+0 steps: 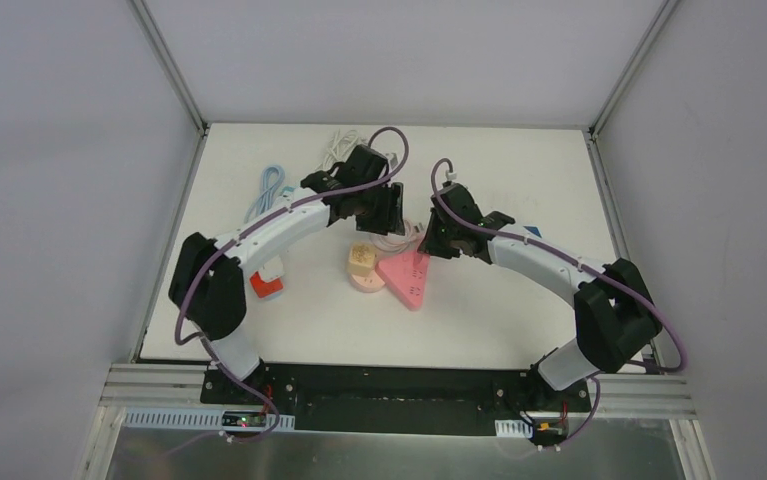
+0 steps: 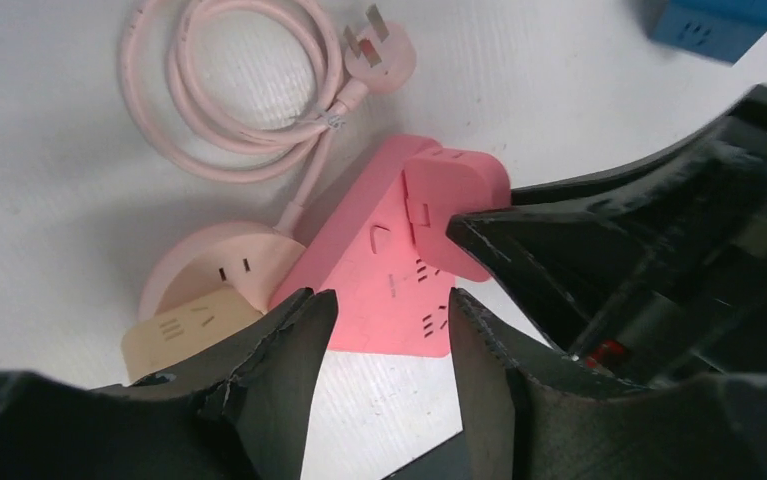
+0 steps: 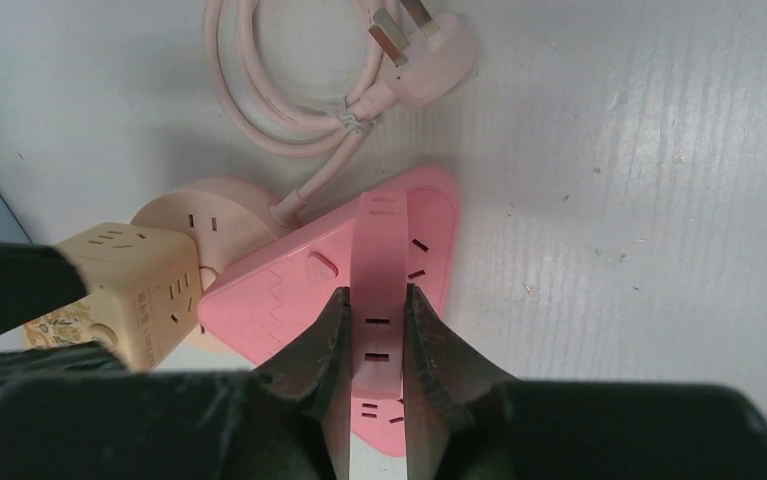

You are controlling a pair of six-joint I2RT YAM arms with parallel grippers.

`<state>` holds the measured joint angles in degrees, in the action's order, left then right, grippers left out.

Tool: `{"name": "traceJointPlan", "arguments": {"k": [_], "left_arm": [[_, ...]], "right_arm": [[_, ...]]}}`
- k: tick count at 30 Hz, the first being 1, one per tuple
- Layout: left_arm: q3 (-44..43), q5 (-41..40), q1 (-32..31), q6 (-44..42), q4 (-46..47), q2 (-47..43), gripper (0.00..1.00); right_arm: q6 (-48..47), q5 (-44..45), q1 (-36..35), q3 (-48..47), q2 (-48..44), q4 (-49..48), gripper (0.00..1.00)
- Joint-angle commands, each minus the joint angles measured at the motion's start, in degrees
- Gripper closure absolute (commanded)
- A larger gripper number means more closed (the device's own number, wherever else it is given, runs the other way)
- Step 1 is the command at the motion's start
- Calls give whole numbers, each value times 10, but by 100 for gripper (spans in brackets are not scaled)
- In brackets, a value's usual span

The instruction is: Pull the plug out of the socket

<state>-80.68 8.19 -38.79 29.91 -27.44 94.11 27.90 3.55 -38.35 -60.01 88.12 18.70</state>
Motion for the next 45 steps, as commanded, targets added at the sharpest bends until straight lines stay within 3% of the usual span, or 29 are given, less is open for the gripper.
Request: {"name": "traceJointPlan", "arguments": {"k": [1,3,10,17,28,32,37,45], "left_arm": [[-35,124,23,-65,-29,57,51],[-35,172,35,-69,-19,80,51],[-46,226,44,-130,-34,132,52],[-54,155,44,-168,-59,174,60],[-47,164,44,-220,-97,211,61],[-27,127,44,-222,-103,217,65],[-11,106,44,-216,-103,228,75],[12,81,44,-214,-96,226,79]], "right_arm": [[0,-17,-3,12,-21,-31,100],[2,-16,-2,19,-24,-39,100],[8,-48,10,43,-33,-76,100],[8,-61,19,53,-40,-92,100],[13,-75,22,42,-29,-105,100],[46,-41,19,-39,7,-7,100],[51,-13,10,-83,31,32,100],[53,-88,27,-58,1,-19,100]]}}
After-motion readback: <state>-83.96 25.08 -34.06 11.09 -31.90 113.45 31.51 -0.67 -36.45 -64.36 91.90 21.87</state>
